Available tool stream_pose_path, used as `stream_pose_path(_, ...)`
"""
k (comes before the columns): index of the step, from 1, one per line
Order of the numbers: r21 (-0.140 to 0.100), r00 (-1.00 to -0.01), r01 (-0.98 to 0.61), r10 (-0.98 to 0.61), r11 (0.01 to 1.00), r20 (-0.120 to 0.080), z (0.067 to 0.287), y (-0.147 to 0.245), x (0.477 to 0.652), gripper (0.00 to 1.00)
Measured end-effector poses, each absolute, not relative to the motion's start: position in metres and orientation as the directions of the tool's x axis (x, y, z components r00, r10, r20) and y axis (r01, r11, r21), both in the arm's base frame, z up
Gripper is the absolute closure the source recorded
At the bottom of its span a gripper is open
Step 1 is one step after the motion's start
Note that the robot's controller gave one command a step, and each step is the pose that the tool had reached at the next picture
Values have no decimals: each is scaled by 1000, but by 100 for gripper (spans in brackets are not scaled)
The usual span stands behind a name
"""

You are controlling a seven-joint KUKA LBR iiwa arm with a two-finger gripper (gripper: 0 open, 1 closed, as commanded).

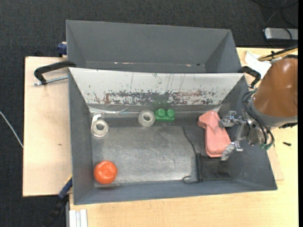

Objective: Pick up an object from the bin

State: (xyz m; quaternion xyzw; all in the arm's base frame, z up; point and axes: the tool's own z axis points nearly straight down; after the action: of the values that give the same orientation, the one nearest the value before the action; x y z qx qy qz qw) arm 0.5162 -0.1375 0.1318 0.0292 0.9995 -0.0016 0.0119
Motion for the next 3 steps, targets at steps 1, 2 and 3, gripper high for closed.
stream_pose_path(1, -4, -998, 59, 59, 998, -27, 139, -138, 519, 0)
stream_pose_path(2, 0, -998, -59, -59, 998, -4, 123, -83, 495, 0)
stream_pose_path(3, 1, -996, -91, -91, 996, -3, 69, -88, 495, 0)
